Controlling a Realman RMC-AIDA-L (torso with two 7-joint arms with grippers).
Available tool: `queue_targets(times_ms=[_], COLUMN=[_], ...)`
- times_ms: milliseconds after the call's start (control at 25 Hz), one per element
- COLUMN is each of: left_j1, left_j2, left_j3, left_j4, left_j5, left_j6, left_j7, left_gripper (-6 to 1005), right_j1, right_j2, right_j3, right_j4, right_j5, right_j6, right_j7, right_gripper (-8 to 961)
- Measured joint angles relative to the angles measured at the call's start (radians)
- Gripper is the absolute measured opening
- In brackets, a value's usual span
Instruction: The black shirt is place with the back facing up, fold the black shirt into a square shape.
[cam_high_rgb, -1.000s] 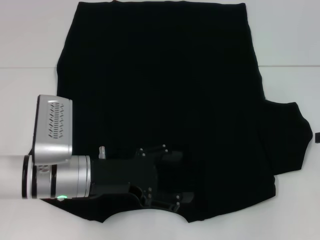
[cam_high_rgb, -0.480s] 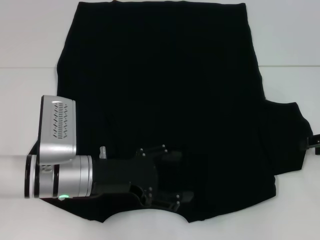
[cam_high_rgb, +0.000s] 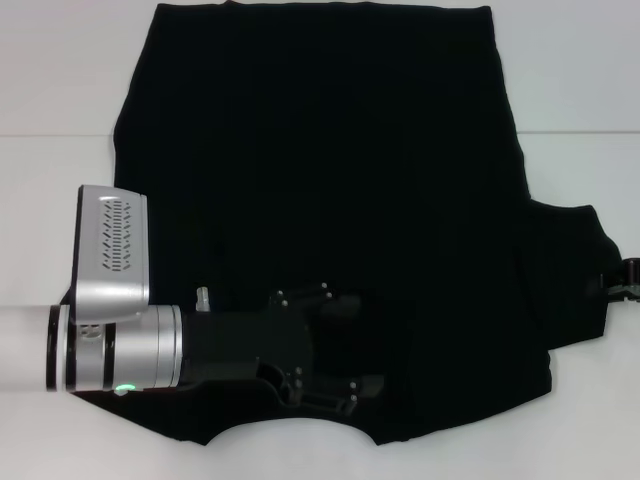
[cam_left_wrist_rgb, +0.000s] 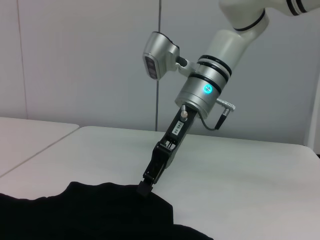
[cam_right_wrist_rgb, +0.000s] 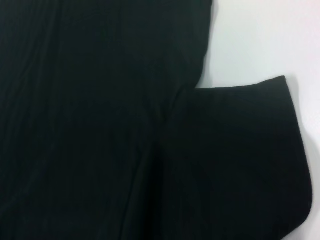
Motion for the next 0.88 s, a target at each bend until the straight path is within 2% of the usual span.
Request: queue_targets(times_ms=[440, 720, 880], left_j1=[0.007, 0.012, 0.014], left_j2=[0.000, -0.004, -0.005], left_j3=[-0.002, -0.004, -0.004], left_j4=[0.001, -0.006, -0.011], left_j5=[-0.004, -0.006, -0.020], left_j6=[-0.003, 0.007, 0.014], left_j7=[-0.001, -0.028, -0.037], left_gripper=[949, 949, 949], right_j1=[-0.017, -0.037, -0.035], right_j2=[0.012, -0.001, -0.005], right_j3=[0.015, 0.097, 0.105], right_j4=[-0.016, -0.034, -0.035], right_j5=[0.006, 0.015, 0.029], right_j6=[0.013, 0.009, 0.019], right_j7=[-0.019, -0.095, -0.136], right_gripper=[230, 9, 10])
